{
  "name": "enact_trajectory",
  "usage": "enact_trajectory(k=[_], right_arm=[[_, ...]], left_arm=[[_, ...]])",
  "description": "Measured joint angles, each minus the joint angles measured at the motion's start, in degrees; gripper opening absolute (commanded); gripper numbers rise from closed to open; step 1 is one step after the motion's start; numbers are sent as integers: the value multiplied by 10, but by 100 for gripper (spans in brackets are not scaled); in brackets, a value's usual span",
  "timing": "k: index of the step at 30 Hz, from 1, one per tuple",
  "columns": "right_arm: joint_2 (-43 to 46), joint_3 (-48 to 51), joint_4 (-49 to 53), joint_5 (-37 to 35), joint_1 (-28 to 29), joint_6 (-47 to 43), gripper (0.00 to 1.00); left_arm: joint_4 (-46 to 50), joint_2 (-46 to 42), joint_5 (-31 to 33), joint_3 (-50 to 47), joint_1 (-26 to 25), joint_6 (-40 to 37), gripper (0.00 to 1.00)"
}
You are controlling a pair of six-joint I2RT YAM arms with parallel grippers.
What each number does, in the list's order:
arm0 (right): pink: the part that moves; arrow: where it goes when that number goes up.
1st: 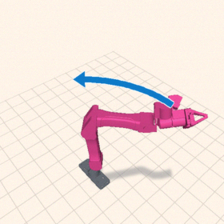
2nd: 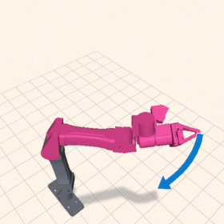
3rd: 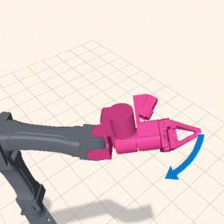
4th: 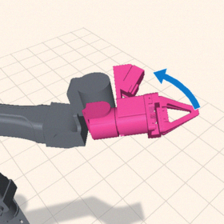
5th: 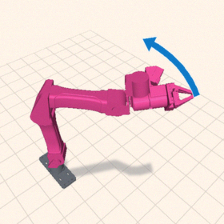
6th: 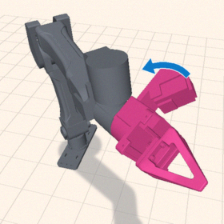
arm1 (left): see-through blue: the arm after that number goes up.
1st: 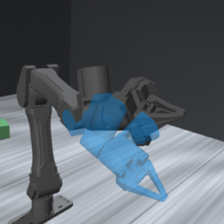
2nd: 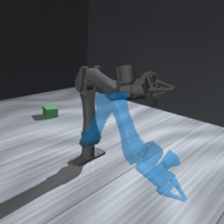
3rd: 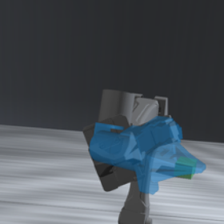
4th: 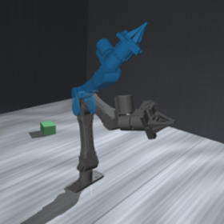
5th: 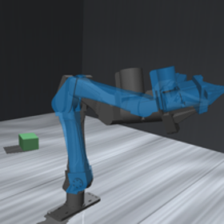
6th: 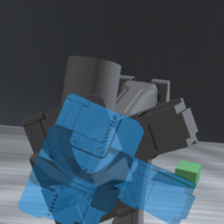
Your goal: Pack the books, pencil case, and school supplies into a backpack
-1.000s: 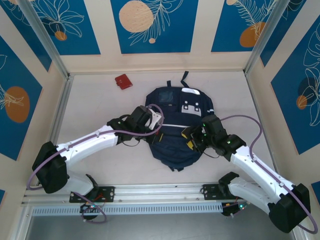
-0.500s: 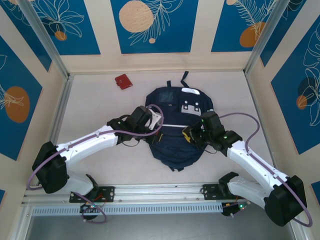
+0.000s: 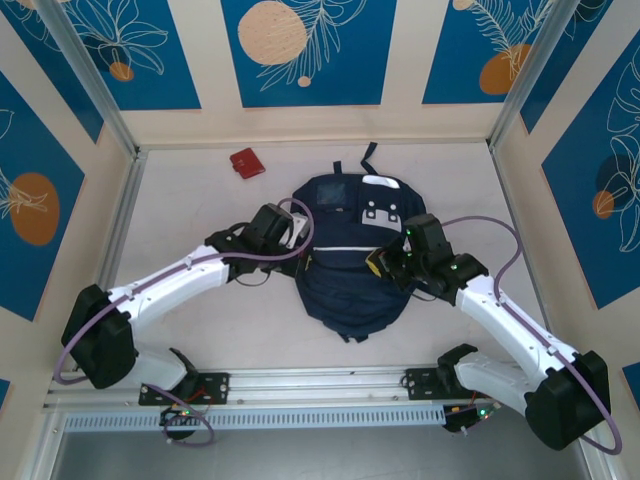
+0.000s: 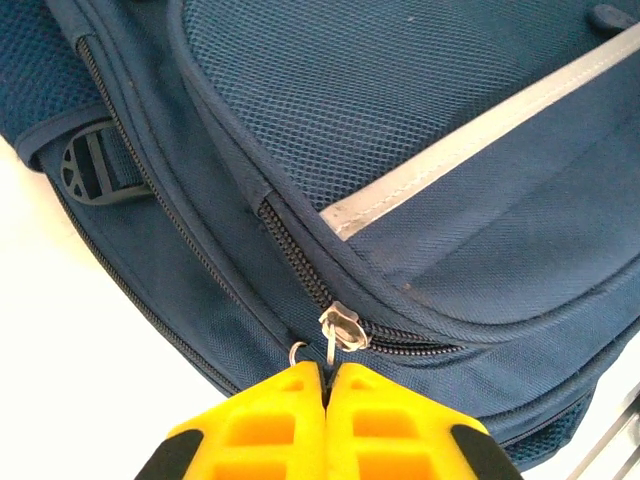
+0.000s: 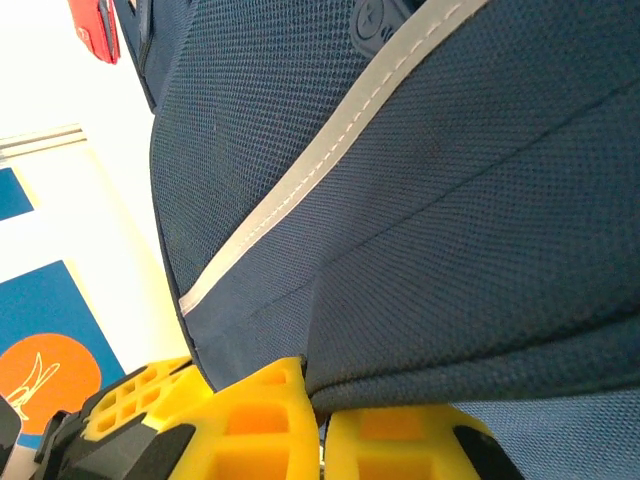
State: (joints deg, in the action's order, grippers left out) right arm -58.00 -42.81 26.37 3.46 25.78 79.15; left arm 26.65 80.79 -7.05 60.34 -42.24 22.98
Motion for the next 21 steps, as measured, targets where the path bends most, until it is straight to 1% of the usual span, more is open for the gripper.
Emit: enact_trajectory(k=[1,3,7,8,11,15,18,21], right_arm=[[-3,-3,0,1,0,-2,1],[-10,-8,3,1,-3,-7,1],[-24,-11,6,2,-5,-17,1],[-27,-11,7,2,-5,-19,1],[-36,-12,7,4,-5,-24,1],[-51,-22,10,4,-1,-29,1],[-62,-32,11,4,3,-33,1],[-70,-40,13,2,5,-38,1]], left_arm=[[2,5,1,3,5,4,27],[10,12,12,9,23,16,35],[25,15,30,24,77,37,61],[28,15,33,31,91,43,66],[30,21,35,49,130,57,73],[22,69,36,90,195,71,77],[9,141,37,137,245,81,77],[-6,237,37,207,284,87,77]])
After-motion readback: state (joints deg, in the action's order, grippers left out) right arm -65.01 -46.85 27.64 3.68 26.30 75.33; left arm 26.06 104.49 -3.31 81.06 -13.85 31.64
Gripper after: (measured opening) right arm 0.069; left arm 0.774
